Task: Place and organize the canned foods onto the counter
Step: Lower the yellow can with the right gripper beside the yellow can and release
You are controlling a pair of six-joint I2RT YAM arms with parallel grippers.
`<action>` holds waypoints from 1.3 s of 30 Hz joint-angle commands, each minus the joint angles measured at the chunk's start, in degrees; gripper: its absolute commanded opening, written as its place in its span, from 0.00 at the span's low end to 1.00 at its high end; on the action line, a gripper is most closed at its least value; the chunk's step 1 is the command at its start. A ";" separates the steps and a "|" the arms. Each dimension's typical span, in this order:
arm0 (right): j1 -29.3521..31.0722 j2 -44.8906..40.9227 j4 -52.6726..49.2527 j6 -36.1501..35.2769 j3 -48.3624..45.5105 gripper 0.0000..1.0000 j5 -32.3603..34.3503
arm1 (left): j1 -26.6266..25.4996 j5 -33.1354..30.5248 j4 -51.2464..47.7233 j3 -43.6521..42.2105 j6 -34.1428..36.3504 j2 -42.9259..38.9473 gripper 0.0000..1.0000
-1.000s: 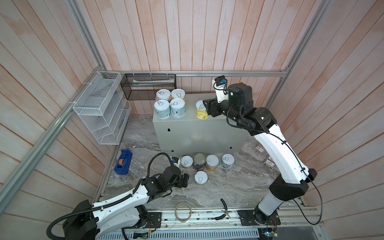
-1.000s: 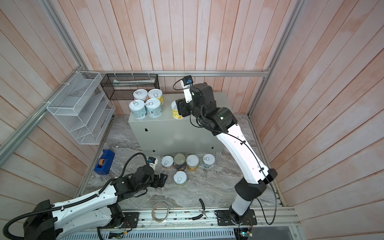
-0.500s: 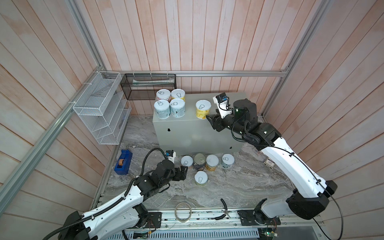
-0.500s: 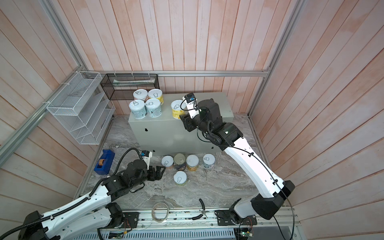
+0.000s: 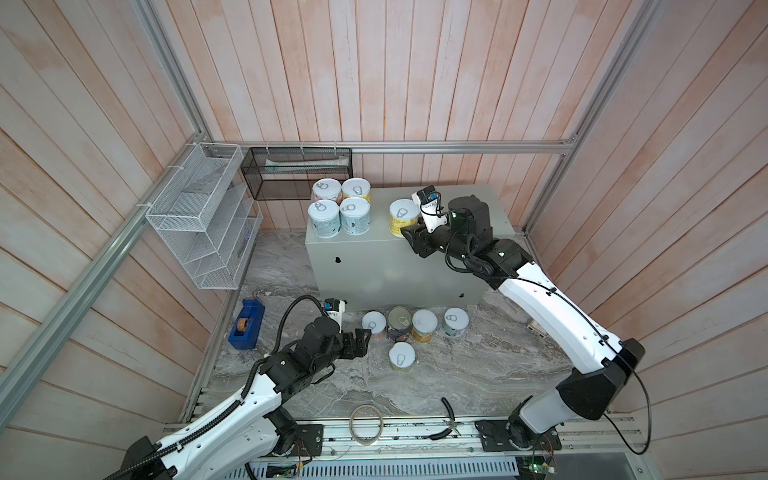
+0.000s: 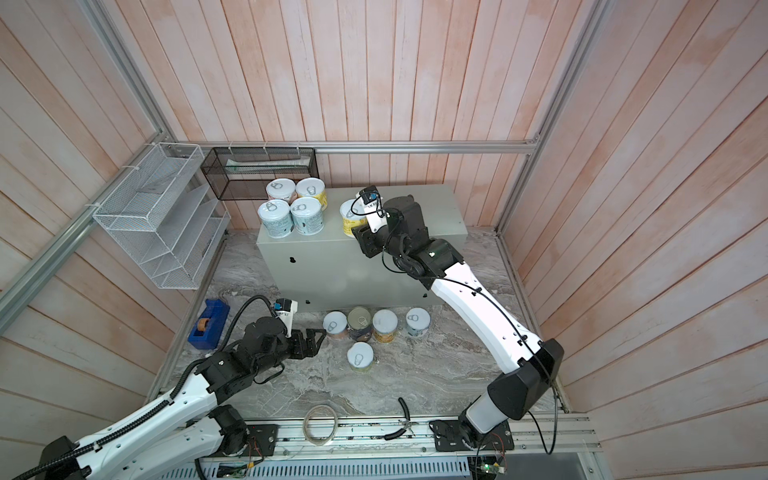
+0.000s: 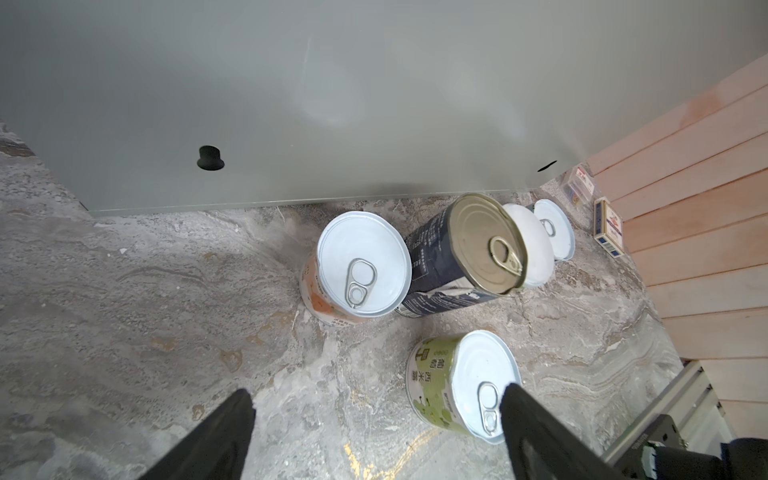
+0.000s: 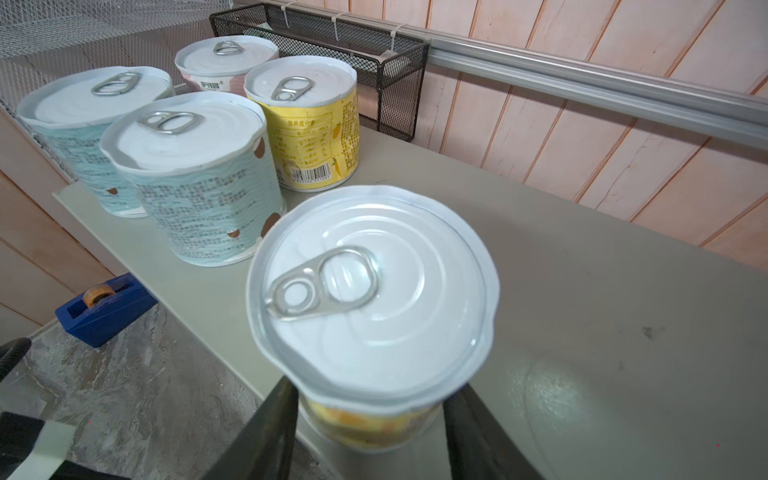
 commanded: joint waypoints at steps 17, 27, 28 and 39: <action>-2.92 7.27 8.96 2.15 6.41 0.51 -6.17 | 0.83 1.30 -0.41 -1.06 0.53 1.41 0.94; -3.37 11.67 10.41 2.85 10.24 0.51 -5.51 | 0.84 -0.12 -1.69 -1.19 0.05 0.60 0.94; -3.37 11.98 10.62 2.94 10.58 0.51 -5.52 | 0.85 -0.11 -1.65 -1.23 0.10 0.79 0.94; -3.38 15.86 9.34 3.38 15.57 0.51 -6.30 | 0.88 -0.20 -1.42 -1.37 -0.13 1.33 0.93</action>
